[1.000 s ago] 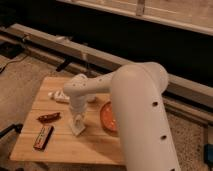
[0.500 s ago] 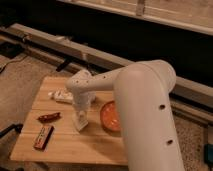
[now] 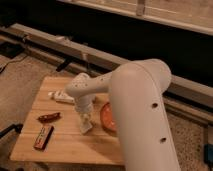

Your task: Wipe the white sponge on the table

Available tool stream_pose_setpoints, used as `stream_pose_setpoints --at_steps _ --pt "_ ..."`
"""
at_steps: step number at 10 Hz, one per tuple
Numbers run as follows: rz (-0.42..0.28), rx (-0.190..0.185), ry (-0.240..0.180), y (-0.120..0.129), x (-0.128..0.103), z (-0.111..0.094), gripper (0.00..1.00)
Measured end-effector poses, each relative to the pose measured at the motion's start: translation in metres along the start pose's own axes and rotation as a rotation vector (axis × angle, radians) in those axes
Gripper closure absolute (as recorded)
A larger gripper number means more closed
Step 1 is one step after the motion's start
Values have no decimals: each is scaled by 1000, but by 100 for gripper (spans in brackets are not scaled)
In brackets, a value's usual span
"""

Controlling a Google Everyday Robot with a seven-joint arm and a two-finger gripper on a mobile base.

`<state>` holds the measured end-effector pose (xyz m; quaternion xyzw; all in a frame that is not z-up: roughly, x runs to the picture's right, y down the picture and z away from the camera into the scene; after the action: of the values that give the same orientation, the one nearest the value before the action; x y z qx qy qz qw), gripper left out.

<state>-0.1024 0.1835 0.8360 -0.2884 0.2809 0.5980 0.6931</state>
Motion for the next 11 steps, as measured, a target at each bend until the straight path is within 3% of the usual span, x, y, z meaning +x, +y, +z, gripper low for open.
stream_pose_setpoints --at_steps 2,4,9,11 --pt "-25 -1 37 -3 12 5 89" --pt "-79 -8 64 10 26 6 89" --pt "-306 87 157 65 65 23 89" --pt "-339 90 166 77 68 27 89"
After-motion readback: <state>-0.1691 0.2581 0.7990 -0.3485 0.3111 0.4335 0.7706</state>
